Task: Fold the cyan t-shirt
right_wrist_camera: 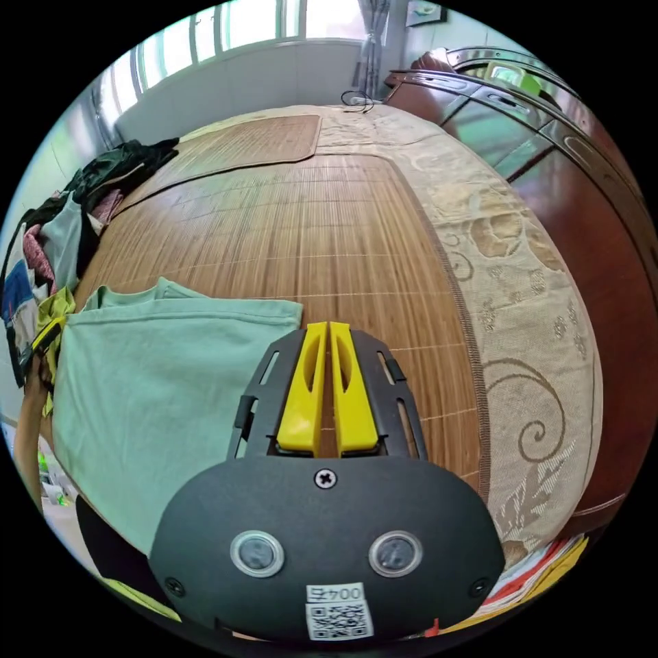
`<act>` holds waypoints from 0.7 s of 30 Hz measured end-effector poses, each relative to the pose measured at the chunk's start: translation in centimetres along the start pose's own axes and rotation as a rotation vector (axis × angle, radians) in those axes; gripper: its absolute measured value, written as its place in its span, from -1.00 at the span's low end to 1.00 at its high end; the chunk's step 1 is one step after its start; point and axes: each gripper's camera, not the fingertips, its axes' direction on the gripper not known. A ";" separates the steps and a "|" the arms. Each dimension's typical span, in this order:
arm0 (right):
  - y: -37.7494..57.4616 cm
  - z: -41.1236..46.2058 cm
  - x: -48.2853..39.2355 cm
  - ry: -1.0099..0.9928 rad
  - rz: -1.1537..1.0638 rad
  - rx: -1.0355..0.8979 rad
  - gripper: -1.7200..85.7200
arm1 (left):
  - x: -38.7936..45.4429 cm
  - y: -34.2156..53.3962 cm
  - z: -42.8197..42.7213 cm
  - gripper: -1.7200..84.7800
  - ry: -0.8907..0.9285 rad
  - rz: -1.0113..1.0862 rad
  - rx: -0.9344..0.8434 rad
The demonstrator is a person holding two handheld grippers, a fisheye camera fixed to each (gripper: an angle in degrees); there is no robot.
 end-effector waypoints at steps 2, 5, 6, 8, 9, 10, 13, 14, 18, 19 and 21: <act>0.5 -1.1 1.7 -0.009 0.050 0.005 -0.94 | -1.7 -0.1 -2.3 -0.93 0.014 -0.075 0.040; 3.4 -5.6 2.9 -0.180 0.056 0.055 -0.96 | -3.9 1.0 -7.5 -0.93 0.121 -0.119 0.104; 5.5 -7.8 2.1 -0.229 0.021 0.074 -0.97 | -4.1 1.6 -8.8 -0.93 0.145 -0.114 0.118; 9.3 -10.7 0.0 -0.276 -0.045 0.056 -0.97 | -4.1 5.6 -14.2 -0.93 0.217 -0.060 0.149; 12.4 -12.0 -1.7 -0.291 -0.069 0.022 -0.98 | -3.9 7.0 -15.5 -0.93 0.222 -0.041 0.151; 15.8 -12.9 -3.4 -0.296 -0.084 -0.011 -0.98 | -3.1 10.2 -17.9 -0.93 0.219 -0.004 0.155; 24.0 -13.3 -7.4 -0.292 -0.090 -0.091 -0.98 | -0.1 18.7 -21.9 -0.93 0.145 0.085 0.129; 25.3 -13.3 -8.2 -0.291 -0.088 -0.102 -0.98 | 1.2 21.7 -22.9 -0.93 0.123 0.108 0.122; 30.9 -13.0 -12.5 -0.287 -0.085 -0.160 -0.98 | 4.5 27.5 -23.3 -0.94 0.083 0.164 0.058; 31.3 -12.4 -13.7 -0.271 -0.105 -0.185 -0.98 | 5.3 28.5 -22.6 -0.94 0.071 0.186 0.028; 31.4 -11.5 -15.3 -0.222 -0.134 -0.222 -0.98 | 6.2 29.3 -21.1 -0.94 0.042 0.207 -0.028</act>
